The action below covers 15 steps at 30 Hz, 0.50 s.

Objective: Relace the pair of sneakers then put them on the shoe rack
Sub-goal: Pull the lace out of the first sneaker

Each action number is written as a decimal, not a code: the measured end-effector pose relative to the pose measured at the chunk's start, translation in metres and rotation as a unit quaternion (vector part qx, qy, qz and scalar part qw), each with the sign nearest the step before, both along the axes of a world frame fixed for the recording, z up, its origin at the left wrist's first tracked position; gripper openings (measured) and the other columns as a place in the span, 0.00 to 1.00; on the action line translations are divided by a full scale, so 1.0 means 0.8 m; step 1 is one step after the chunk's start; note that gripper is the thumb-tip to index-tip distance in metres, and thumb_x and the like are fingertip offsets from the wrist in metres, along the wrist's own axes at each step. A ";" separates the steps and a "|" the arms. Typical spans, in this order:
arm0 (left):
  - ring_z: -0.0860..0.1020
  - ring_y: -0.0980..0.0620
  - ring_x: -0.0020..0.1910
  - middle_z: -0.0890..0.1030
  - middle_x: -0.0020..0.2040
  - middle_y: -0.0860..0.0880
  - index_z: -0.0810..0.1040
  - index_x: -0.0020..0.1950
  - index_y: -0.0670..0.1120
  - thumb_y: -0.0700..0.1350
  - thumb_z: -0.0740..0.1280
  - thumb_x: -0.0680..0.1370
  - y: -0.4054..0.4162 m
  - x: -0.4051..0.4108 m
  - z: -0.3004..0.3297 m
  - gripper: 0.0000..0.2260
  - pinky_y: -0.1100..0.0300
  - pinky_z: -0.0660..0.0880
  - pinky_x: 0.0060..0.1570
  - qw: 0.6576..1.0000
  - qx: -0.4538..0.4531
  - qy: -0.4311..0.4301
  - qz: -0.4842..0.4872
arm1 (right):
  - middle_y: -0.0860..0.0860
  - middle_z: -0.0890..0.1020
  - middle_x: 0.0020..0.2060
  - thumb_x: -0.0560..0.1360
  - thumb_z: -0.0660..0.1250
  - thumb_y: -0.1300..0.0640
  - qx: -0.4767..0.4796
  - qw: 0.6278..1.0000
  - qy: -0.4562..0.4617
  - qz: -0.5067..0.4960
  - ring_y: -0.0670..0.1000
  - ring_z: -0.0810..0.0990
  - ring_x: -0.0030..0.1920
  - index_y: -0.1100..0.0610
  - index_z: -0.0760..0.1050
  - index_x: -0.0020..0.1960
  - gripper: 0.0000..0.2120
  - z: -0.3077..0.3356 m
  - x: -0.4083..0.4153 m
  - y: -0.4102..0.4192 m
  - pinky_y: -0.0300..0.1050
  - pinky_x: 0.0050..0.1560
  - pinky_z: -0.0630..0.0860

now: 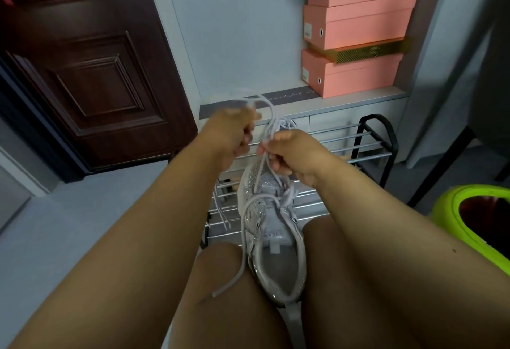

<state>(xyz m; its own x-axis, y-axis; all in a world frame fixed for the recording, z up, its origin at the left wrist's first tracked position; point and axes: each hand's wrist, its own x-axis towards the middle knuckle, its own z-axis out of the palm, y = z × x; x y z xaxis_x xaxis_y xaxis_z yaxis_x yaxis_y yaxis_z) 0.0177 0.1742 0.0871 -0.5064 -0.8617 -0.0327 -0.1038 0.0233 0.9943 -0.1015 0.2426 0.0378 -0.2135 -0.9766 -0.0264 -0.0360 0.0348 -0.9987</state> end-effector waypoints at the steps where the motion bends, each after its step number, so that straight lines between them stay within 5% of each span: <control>1: 0.64 0.56 0.24 0.70 0.31 0.50 0.80 0.44 0.45 0.50 0.61 0.81 0.003 0.006 -0.016 0.13 0.67 0.62 0.22 0.999 0.004 -0.037 -0.035 | 0.52 0.71 0.22 0.79 0.62 0.60 -0.004 0.999 -0.045 -0.011 0.47 0.65 0.19 0.60 0.76 0.37 0.13 0.002 -0.002 0.001 0.34 0.17 0.60; 5: 0.74 0.59 0.28 0.78 0.29 0.55 0.82 0.41 0.52 0.51 0.61 0.80 0.031 0.025 -0.054 0.13 0.64 0.73 0.33 0.969 -0.023 -0.128 -0.211 | 0.53 0.70 0.24 0.79 0.61 0.61 -0.034 0.986 -0.155 -0.052 0.47 0.66 0.21 0.62 0.75 0.37 0.13 0.012 -0.006 -0.004 0.34 0.16 0.58; 9: 0.68 0.60 0.19 0.74 0.21 0.54 0.80 0.41 0.43 0.42 0.60 0.81 0.035 0.023 -0.058 0.12 0.67 0.66 0.25 0.981 -0.052 -0.127 -0.137 | 0.52 0.69 0.28 0.79 0.62 0.58 -0.044 0.979 -0.189 -0.067 0.45 0.66 0.24 0.61 0.76 0.41 0.11 0.010 -0.006 -0.005 0.34 0.17 0.60; 12: 0.63 0.58 0.18 0.69 0.21 0.53 0.79 0.36 0.44 0.41 0.61 0.81 0.015 0.022 -0.039 0.14 0.67 0.61 0.20 0.998 0.042 0.023 -0.032 | 0.51 0.71 0.30 0.78 0.64 0.54 0.006 0.993 -0.114 -0.016 0.46 0.66 0.26 0.57 0.76 0.39 0.11 -0.004 -0.006 0.005 0.36 0.22 0.62; 15: 0.62 0.59 0.19 0.68 0.25 0.51 0.77 0.39 0.42 0.42 0.60 0.81 0.002 0.016 -0.012 0.12 0.70 0.56 0.17 0.994 0.061 0.087 -0.008 | 0.52 0.66 0.27 0.76 0.67 0.54 0.040 0.993 0.070 0.087 0.47 0.62 0.26 0.52 0.78 0.34 0.11 -0.011 0.001 0.016 0.37 0.24 0.60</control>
<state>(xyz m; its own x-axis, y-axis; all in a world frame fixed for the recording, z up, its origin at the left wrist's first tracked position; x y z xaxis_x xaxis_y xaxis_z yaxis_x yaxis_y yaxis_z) 0.0304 0.1761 0.0777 -0.5280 -0.8479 -0.0481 0.0689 -0.0992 0.9927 -0.1008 0.2558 0.0290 -0.0497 -0.9950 -0.0872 -0.1870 0.0951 -0.9778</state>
